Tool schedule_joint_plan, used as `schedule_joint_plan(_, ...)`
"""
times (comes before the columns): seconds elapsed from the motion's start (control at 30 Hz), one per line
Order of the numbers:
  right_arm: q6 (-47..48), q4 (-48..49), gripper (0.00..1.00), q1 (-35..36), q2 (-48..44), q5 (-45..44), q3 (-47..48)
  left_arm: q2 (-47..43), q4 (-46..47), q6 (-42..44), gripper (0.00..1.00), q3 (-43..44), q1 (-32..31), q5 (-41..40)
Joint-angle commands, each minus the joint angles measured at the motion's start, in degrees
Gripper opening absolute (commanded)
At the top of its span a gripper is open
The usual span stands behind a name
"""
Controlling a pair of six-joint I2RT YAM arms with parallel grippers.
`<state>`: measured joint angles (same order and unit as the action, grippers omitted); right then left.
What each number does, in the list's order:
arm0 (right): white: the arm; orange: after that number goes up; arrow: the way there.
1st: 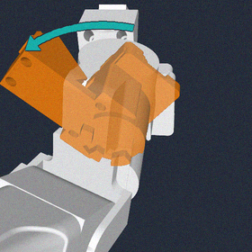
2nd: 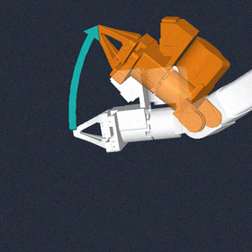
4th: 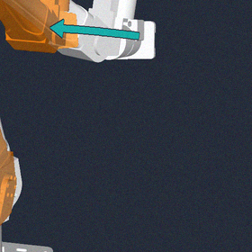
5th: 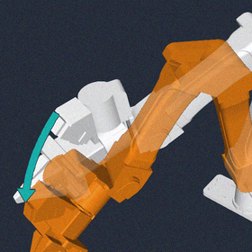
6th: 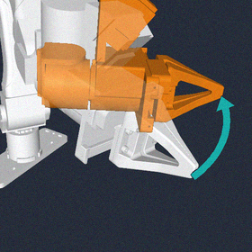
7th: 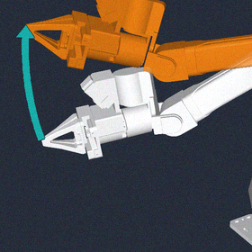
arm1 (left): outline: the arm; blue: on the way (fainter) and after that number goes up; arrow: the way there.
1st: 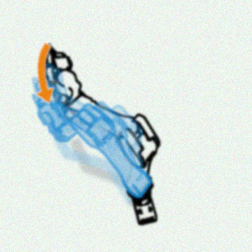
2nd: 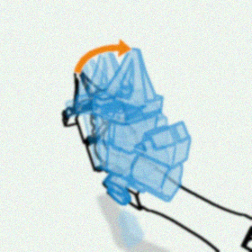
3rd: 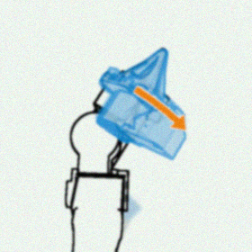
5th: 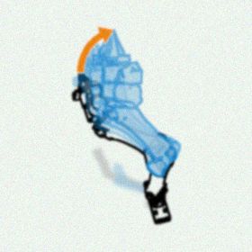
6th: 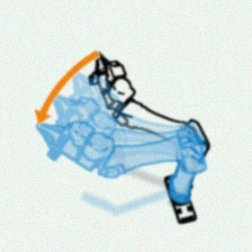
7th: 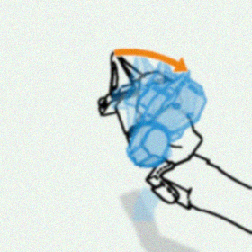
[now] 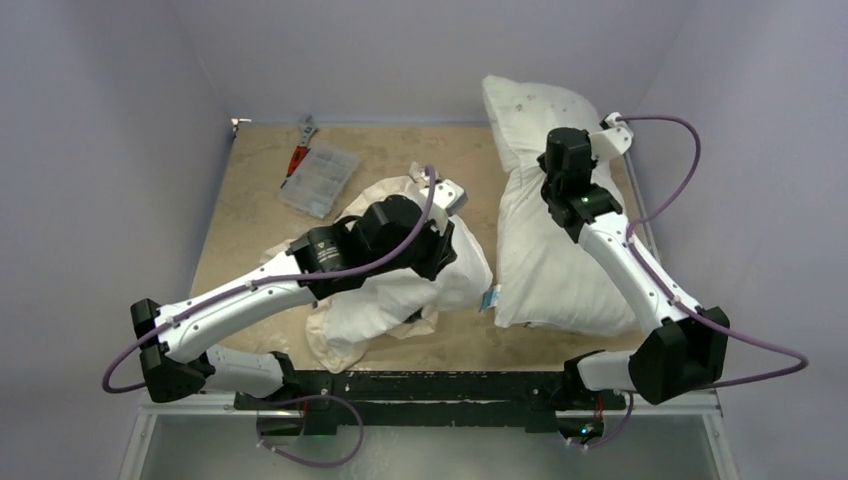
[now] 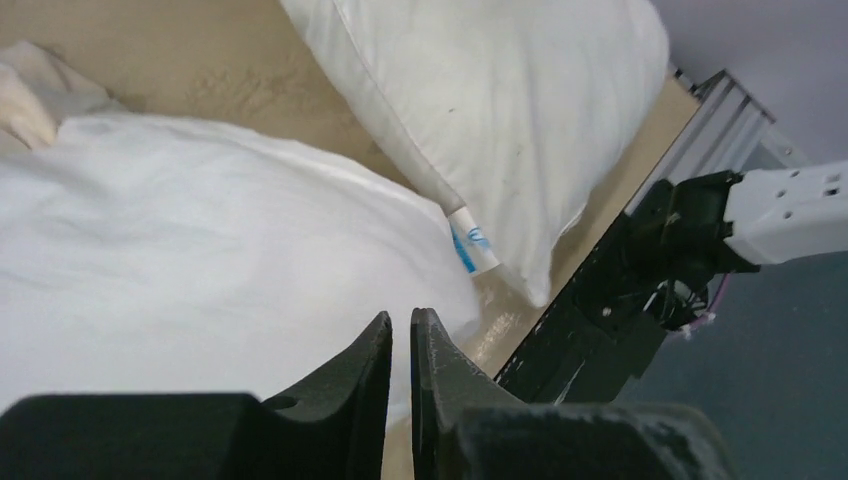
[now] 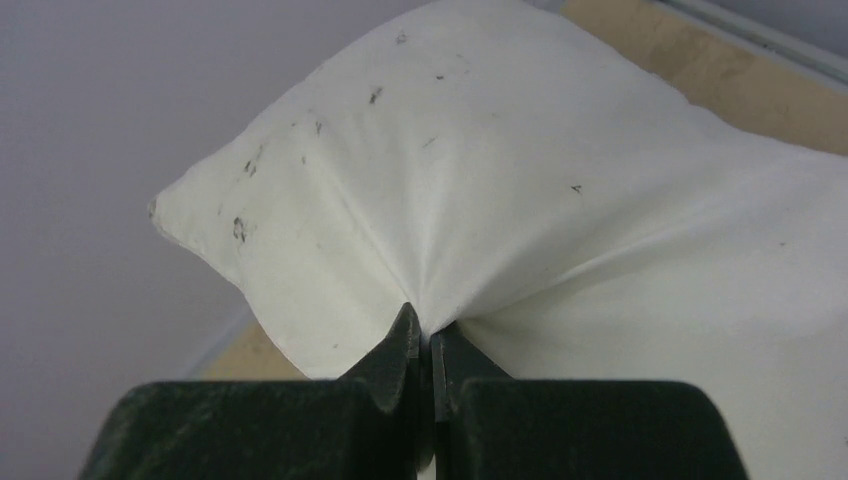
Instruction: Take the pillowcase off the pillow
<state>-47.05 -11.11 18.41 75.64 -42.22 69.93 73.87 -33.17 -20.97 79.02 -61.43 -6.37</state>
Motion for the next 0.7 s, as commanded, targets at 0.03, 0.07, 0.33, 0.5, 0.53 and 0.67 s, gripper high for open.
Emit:
schedule_joint_plan(0.03, -0.7, 7.5, 0.09, 0.1, -0.2, 4.2, -2.8, -2.1, -0.4, -3.6, 0.31, -3.6, 0.1, -2.5)
schedule_joint_plan(0.07, -0.6, 7.5, 0.15, 0.1, -0.2, 4.6, -3.3, -3.2, -0.1, -3.7, 0.39, -4.2, 0.1, -3.3)
schedule_joint_plan(0.33, 0.4, 6.5, 0.74, 0.1, -4.1, 6.1, -4.4, -13.3, -4.1, -5.6, 0.9, -5.3, 0.8, -30.0)
schedule_joint_plan(0.5, 0.4, 3.7, 0.96, 0.2, -7.6, 4.9, -4.5, -22.0, -5.5, -7.3, 0.99, -10.5, 6.3, -43.4)
schedule_joint_plan(0.53, 0.3, 2.9, 0.98, 0.2, -8.2, 4.6, -4.4, -24.0, -5.8, -7.7, 0.99, -11.8, 8.1, -44.7)
schedule_joint_plan(0.67, -0.6, -1.3, 0.99, 0.2, -10.2, 2.8, -3.8, -30.5, -6.4, -8.6, 0.99, -18.2, 11.6, -49.6)
